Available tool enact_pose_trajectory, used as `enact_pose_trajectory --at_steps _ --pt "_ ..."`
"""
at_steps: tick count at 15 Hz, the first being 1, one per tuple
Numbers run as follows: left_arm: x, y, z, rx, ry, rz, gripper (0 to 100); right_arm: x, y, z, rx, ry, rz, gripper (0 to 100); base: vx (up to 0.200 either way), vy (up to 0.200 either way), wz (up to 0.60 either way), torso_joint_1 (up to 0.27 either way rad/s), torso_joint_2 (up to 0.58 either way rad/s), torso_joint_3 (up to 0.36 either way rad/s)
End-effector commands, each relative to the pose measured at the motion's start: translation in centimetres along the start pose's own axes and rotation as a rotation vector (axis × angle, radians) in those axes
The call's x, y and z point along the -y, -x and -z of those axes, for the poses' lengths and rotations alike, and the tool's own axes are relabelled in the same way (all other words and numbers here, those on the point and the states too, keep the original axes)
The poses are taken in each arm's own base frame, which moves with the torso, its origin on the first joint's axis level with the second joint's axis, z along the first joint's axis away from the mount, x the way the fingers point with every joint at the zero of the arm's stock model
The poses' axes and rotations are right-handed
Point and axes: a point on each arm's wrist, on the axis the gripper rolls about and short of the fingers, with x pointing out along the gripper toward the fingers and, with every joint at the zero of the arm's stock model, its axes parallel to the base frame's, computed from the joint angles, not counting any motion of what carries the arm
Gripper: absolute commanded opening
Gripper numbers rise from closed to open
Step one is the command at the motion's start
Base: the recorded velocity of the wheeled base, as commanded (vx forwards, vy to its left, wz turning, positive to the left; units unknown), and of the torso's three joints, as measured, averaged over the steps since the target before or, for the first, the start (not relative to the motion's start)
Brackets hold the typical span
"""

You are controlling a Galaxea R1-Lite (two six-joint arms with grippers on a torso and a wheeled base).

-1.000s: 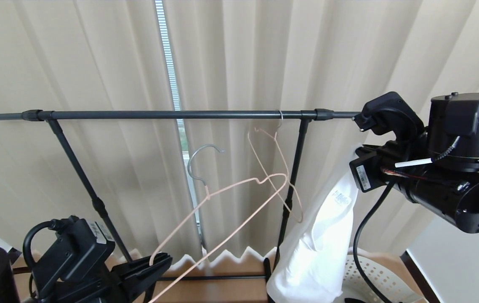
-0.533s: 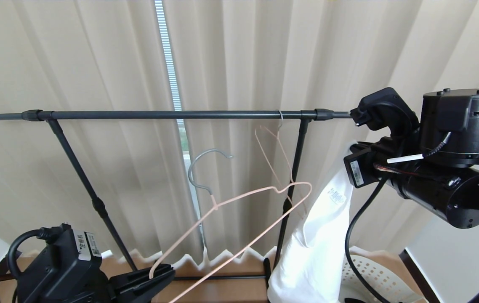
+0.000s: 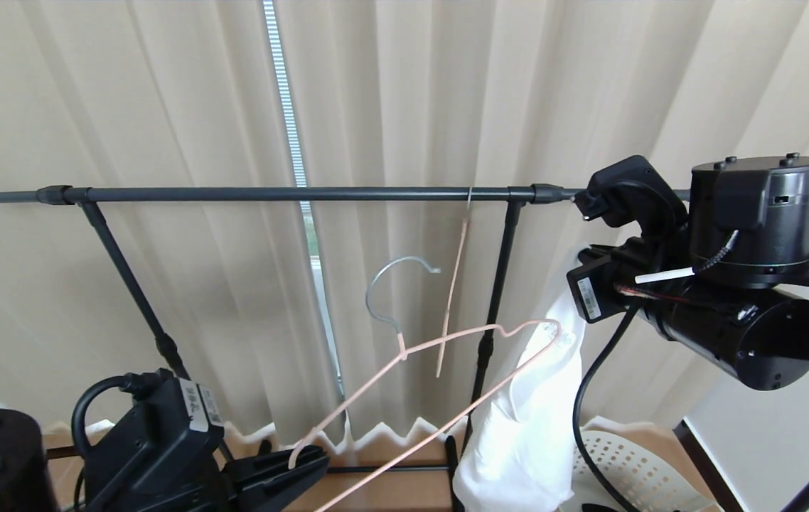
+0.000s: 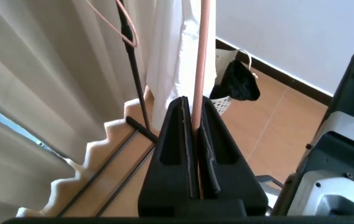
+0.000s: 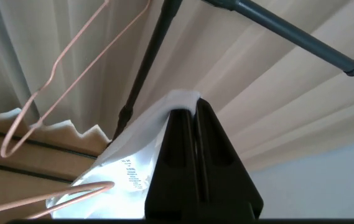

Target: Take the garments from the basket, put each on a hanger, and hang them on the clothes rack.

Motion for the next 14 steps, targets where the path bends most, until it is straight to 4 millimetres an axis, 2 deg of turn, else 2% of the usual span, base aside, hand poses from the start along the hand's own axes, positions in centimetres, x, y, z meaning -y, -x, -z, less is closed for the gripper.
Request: enact_pose_trajectory --at_steps 1,7,9,11,14 --pt "-0.4 -2.8 -0.3 -0.007 0.003 0.002 0 -0.8 -0.9 0.3 -0.020 0.015 -0.007 0 0.000 0.000 0.00 0.000 0.00 0.000" --pt "-0.7 -3.9 -0.7 0.054 0.010 -0.048 0 -1.1 -1.3 0.2 0.005 -0.009 0.004 0 0.000 0.000 0.00 0.000 0.00 0.000" --pt "-1.0 -4.8 -1.0 0.044 0.015 -0.151 0 -1.0 -1.1 -0.1 0.010 -0.017 0.049 0 0.000 0.000 0.00 0.000 0.00 0.000" --pt "-1.1 -5.2 -1.1 0.052 0.028 -0.176 0 -2.0 -0.7 -0.5 0.035 -0.029 0.090 0 0.000 0.000 0.00 0.000 0.00 0.000" --pt "-0.7 -5.5 -1.3 0.085 0.040 -0.167 0 -3.6 0.5 -0.5 0.051 -0.013 0.046 0 0.000 0.000 0.00 0.000 0.00 0.000"
